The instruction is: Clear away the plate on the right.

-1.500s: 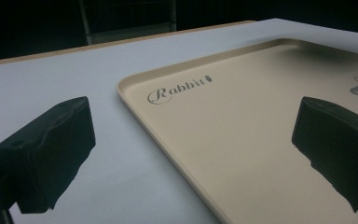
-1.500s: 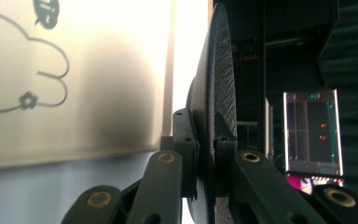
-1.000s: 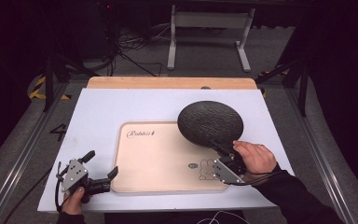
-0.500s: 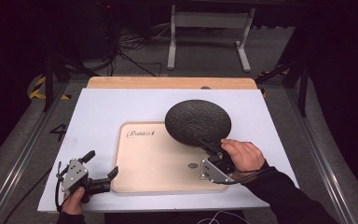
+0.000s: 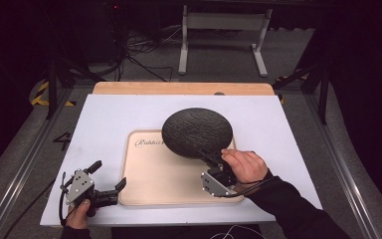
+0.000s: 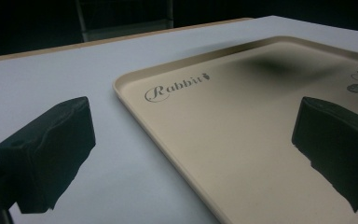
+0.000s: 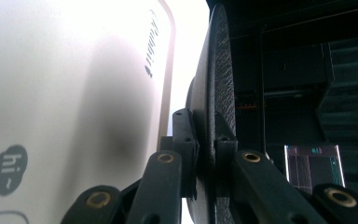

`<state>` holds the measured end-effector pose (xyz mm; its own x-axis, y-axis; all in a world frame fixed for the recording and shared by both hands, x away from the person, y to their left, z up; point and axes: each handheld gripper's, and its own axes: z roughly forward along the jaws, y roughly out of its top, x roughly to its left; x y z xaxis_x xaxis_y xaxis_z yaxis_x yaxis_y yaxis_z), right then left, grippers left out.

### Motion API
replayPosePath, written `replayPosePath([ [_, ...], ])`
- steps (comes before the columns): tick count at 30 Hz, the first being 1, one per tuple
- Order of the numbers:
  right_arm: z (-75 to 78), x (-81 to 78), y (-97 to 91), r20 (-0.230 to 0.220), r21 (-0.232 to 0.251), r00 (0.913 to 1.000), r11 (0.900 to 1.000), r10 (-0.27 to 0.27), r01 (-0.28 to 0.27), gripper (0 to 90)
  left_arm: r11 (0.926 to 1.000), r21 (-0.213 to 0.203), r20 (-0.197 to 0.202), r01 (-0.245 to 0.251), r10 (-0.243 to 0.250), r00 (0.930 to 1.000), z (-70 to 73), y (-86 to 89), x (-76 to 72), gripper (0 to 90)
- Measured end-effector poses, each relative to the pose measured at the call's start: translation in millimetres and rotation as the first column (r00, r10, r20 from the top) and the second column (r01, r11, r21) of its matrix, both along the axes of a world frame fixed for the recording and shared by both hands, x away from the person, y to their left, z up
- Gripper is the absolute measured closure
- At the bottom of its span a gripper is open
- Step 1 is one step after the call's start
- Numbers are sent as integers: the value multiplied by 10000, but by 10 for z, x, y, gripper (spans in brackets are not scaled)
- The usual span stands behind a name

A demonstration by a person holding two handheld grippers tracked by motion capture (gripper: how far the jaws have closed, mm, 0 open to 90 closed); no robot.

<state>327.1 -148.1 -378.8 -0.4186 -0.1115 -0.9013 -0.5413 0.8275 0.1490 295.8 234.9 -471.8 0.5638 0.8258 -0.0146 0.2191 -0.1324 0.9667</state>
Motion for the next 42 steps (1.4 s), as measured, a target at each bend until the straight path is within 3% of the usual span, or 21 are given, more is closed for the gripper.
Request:
replayPosePath([
  [7,-39,-12,107,-63,113,9999,9998,150,-150,851,10000,43,-11,34,-34,10000,1,0,0,3],
  [14,-180,-25,205,-358,503,9987,9981,360,-342,849,10000,42,-13,37,-37,10000,1,1,0,3],
  [29,-383,-52,215,-378,363,9983,9984,451,-437,849,9999,27,-28,111,-111,9999,1,0,2,3],
  [42,-518,-69,251,-658,155,9970,9991,416,-406,848,9998,55,-61,177,-176,9998,2,-2,2,3],
])
